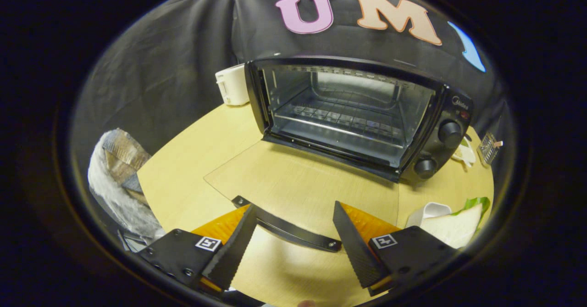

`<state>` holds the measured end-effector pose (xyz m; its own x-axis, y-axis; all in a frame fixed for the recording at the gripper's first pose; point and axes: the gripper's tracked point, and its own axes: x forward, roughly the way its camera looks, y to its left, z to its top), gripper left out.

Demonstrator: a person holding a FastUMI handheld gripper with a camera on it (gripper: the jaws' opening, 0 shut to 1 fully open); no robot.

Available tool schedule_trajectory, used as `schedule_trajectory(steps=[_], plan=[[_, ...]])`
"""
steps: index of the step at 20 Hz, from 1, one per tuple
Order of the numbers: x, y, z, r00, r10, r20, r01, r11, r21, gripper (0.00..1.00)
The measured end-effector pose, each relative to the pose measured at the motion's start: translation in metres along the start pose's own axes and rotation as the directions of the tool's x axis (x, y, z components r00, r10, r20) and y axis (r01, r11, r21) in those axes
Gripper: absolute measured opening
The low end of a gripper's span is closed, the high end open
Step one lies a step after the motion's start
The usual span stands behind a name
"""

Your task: Open the toaster oven, put the food inside, and close the toaster oven door.

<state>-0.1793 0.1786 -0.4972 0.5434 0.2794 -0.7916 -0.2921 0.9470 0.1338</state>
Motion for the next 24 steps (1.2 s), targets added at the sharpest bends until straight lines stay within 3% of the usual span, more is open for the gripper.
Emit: schedule_trajectory(steps=[7,14,17,24], plan=[[0.006,-0.001,-0.007,1.0,0.007,0.006,-0.007,0.999,-0.047,1.0],[-0.002,-0.008,0.003,0.999,0.026,0.022,-0.026,1.0,0.014,1.0],[-0.014,-0.017,0.025,0.996,0.019,0.087,-0.021,1.0,0.02,0.99],[-0.061,-0.088,0.101,0.953,-0.112,0.281,0.092,0.992,0.082,0.99]])
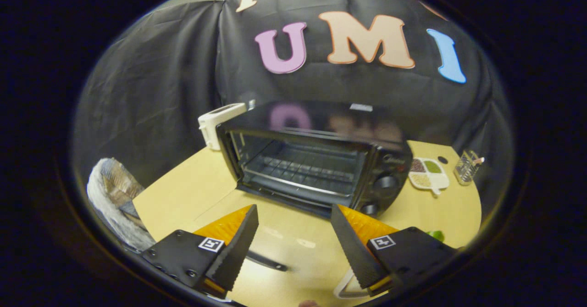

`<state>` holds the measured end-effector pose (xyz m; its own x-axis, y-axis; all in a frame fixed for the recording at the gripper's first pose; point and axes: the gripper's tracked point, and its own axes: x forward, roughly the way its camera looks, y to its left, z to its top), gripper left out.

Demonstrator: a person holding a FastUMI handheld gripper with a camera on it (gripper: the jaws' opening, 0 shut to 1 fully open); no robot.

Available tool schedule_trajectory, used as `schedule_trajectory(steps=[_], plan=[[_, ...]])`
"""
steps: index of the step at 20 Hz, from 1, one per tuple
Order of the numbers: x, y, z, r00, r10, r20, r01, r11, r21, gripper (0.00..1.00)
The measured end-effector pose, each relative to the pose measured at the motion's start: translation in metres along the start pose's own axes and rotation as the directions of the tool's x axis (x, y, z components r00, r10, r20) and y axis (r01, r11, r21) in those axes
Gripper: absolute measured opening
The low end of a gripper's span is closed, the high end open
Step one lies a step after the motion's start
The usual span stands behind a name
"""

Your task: Open the toaster oven, put the food inside, and close the toaster oven door.

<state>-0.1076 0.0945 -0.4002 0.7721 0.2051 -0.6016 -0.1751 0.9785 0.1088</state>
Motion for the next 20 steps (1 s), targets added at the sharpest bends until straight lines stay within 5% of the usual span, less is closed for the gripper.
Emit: schedule_trajectory(steps=[5,11,20], plan=[[-0.018,-0.08,0.028,0.989,-0.137,0.057,0.133,0.989,0.071,0.99],[-0.045,-0.165,0.009,0.961,-0.276,0.029,0.271,0.954,0.131,0.99],[-0.065,-0.2,-0.06,0.951,-0.296,-0.089,0.308,0.933,0.187,0.99]])
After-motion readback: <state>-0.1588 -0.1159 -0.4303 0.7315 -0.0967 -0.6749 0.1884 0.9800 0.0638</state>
